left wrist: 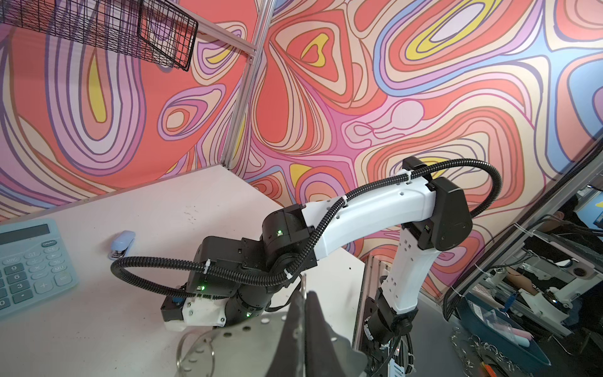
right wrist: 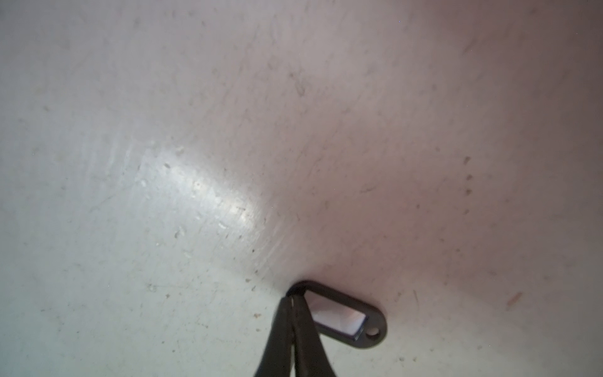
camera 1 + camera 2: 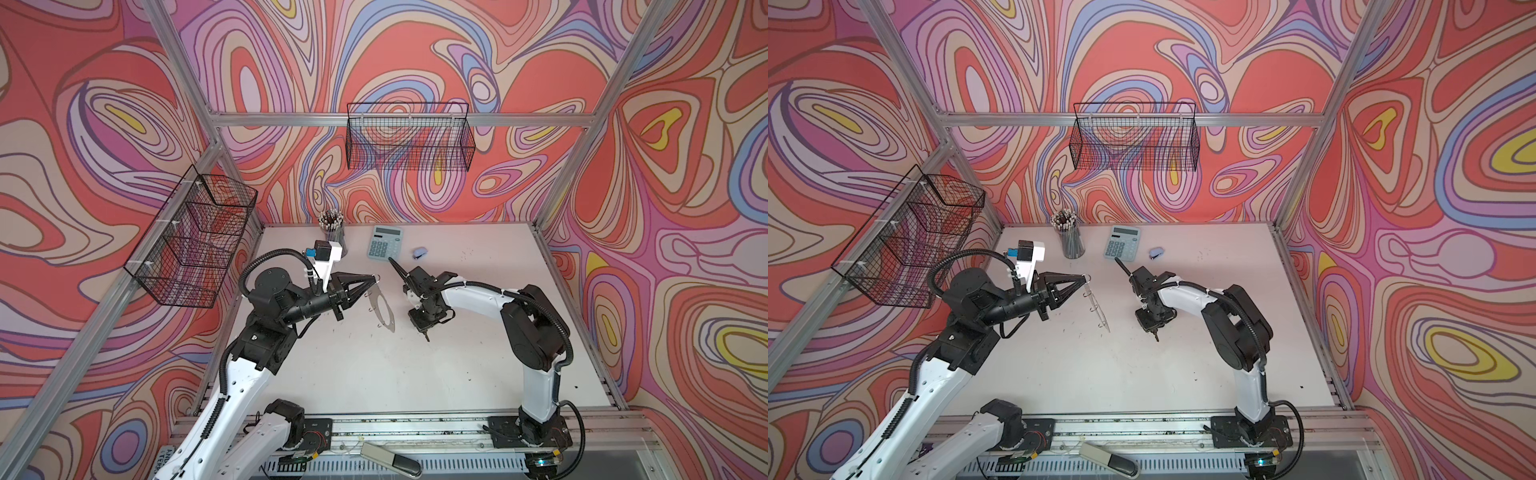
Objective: Attach keys to a key ring
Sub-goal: Pick up the key from the center of the table.
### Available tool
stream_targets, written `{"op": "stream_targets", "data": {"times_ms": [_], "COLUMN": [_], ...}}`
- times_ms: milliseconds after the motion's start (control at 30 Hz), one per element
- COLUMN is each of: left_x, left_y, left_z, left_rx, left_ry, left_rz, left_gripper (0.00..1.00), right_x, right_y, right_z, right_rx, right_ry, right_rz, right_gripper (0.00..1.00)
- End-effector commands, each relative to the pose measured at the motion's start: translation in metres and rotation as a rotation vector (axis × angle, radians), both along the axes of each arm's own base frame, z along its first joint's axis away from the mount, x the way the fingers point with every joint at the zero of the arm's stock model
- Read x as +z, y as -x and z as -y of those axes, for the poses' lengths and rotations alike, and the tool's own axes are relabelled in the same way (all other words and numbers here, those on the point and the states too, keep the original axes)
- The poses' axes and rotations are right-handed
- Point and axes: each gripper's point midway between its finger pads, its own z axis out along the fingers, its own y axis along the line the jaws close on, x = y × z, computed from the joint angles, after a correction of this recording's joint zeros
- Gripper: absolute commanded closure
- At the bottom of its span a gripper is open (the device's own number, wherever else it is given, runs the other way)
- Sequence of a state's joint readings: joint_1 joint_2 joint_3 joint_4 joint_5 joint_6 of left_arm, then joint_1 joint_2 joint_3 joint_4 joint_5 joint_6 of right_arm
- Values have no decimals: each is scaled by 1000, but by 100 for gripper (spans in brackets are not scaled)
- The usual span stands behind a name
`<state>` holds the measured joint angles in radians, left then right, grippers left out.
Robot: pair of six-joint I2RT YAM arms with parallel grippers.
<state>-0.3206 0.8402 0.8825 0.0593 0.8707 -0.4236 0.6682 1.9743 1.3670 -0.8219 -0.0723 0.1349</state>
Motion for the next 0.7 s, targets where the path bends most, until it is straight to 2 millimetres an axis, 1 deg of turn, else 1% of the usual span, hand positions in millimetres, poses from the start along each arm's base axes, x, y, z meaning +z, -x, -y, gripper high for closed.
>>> {"op": "stream_targets", "data": {"times_ms": [0, 67, 333, 633, 667], "left_x": [7, 8, 7, 7, 6], "left_y": [3, 3, 3, 3, 3], "left_z": [-1, -1, 0, 0, 0], "left_rx": [-5, -7, -11, -11, -11], "left_ry": [12, 14, 14, 14, 14], "left_rz": [33, 31, 28, 25, 25], "left_gripper": [100, 100, 100, 100, 100], "right_x": [-1, 3, 8, -1, -1], "right_y": [4, 1, -1, 5, 4], "right_z": [9, 7, 3, 4, 3], "right_rx": [6, 4, 3, 12, 12], "right_ry": [55, 52, 37, 41, 37], "right_rz": [-31, -26, -25, -54, -54], "right_gripper": [92, 91, 91, 91, 92]}}
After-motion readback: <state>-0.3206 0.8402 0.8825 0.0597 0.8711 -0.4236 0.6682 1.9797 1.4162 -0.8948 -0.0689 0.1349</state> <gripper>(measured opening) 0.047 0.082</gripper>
